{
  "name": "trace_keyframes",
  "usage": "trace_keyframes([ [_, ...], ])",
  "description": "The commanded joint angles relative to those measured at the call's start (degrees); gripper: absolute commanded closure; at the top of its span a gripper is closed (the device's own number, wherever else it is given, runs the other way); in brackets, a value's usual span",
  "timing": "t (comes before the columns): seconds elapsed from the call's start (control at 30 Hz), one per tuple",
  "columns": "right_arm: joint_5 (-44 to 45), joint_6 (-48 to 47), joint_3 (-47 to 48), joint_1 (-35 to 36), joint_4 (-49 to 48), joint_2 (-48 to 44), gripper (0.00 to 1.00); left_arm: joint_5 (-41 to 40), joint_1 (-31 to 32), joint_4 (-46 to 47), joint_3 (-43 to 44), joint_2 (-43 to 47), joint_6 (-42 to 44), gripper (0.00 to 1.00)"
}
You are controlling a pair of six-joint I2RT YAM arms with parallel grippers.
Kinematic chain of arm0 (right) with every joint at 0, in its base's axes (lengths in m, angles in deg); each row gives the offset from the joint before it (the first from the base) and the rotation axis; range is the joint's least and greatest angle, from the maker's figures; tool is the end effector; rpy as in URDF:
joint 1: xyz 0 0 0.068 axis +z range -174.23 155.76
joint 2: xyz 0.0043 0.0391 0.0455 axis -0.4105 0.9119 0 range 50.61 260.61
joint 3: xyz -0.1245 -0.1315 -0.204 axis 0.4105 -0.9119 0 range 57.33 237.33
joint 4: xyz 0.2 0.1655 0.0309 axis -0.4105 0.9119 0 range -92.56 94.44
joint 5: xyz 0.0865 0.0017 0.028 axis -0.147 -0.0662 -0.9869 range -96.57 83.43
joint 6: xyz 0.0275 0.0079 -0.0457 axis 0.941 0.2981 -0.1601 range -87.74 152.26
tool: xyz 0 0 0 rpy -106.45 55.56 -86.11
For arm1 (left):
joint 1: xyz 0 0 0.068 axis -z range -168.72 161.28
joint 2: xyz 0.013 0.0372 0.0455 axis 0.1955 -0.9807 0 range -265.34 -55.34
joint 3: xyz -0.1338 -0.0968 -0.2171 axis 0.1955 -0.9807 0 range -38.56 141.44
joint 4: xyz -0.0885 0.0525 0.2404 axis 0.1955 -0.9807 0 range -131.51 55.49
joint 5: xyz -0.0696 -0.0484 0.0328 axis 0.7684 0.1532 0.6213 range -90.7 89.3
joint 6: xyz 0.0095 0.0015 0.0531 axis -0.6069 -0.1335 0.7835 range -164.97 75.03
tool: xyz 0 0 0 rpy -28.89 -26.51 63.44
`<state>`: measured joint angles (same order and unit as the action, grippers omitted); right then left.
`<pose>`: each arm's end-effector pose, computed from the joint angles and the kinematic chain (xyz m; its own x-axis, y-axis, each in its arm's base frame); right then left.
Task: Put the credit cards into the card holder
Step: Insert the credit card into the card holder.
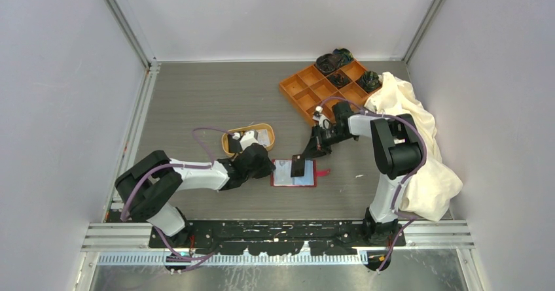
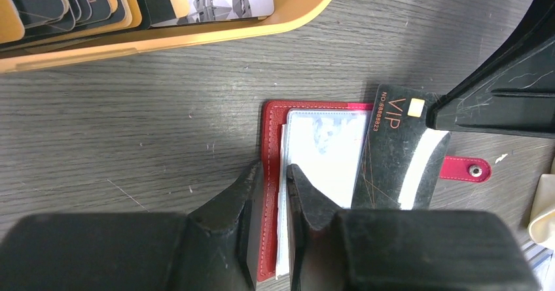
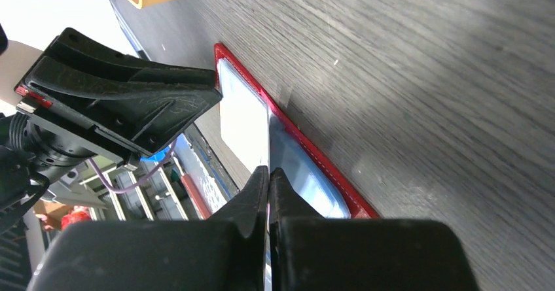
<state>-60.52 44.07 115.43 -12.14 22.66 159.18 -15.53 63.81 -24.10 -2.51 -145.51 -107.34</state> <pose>0.3163 0.0971 0.1209 -0.9926 -0.0896 -0.0816 -0.1181 0.5638 0.8174 0.1846 -0.2257 0.1392 -0.7750 -0.3966 -0.4920 -0.0686 0.8267 -0.5584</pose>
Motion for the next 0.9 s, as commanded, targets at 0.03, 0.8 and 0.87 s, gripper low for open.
trace_keyframes([
  [0.03, -1.01, 6.39, -4.21, -2.29, -8.5, -4.93, 0.99, 1.09, 0.02, -7.23, -1.89, -1.12, 0.99, 0.81],
  [0.8, -2.85, 17.0, -14.76, -5.23, -26.91, -6.4, 0.99, 9.71, -0.14, -1.11, -6.55, 7.22, 10.93, 0.44],
  [0.87, -3.27, 16.78, -14.97, -5.58, -27.14, -6.31, 0.99, 10.48, -0.15, -1.56, -7.58, 8.78, 11.92, 0.39],
])
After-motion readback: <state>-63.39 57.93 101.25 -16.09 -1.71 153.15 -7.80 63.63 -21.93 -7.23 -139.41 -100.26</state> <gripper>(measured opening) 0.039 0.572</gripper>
